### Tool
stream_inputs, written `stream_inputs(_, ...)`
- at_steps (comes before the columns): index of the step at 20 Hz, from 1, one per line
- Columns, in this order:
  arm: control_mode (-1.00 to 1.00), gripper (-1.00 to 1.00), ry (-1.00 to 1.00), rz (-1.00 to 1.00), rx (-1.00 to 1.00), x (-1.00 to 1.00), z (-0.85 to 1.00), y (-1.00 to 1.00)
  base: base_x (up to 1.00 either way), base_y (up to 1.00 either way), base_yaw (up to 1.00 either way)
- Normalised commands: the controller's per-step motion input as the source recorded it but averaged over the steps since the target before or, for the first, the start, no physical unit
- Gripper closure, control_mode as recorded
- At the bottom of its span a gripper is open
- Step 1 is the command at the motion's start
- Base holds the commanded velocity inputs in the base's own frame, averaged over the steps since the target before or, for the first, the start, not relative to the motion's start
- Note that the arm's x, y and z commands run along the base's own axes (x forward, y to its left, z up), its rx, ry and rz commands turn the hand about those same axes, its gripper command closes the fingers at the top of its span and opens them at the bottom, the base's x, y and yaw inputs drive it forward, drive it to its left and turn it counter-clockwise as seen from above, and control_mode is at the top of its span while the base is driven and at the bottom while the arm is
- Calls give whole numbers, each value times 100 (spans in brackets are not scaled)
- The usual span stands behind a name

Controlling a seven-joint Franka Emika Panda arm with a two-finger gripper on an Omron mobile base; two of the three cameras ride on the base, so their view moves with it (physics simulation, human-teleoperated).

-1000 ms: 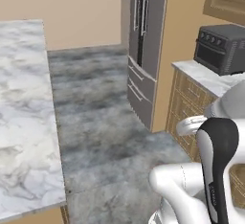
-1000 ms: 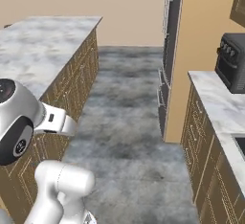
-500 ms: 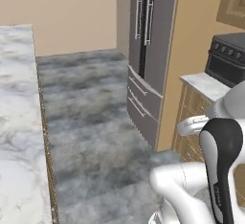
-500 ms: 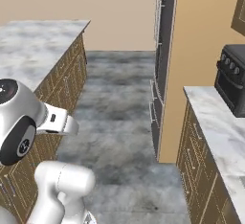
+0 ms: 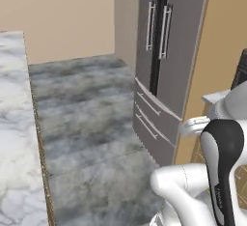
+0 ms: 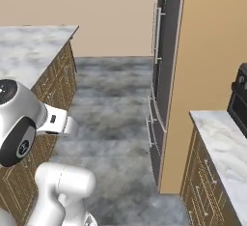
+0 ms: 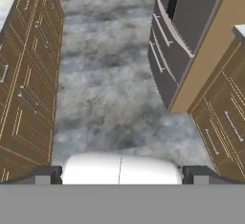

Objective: Retrieve the chicken drumstick from the fridge and place it on the saucepan with marinade on the stove.

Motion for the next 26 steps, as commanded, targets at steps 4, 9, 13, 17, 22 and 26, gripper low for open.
stream_inputs(4,100,-100,0,0,0,0,0,0,100,-3,-18)
stream_inputs(9,100,-100,0,0,0,0,0,0,100,0,-29)
stream_inputs(13,100,-100,0,0,0,0,0,0,100,0,-33)
stream_inputs(17,100,-100,0,0,0,0,0,0,92,0,-35)
stream_inputs(22,100,-100,0,0,0,0,0,0,35,0,-38)
stream_inputs(26,100,-100,0,0,0,0,0,0,-4,0,-43)
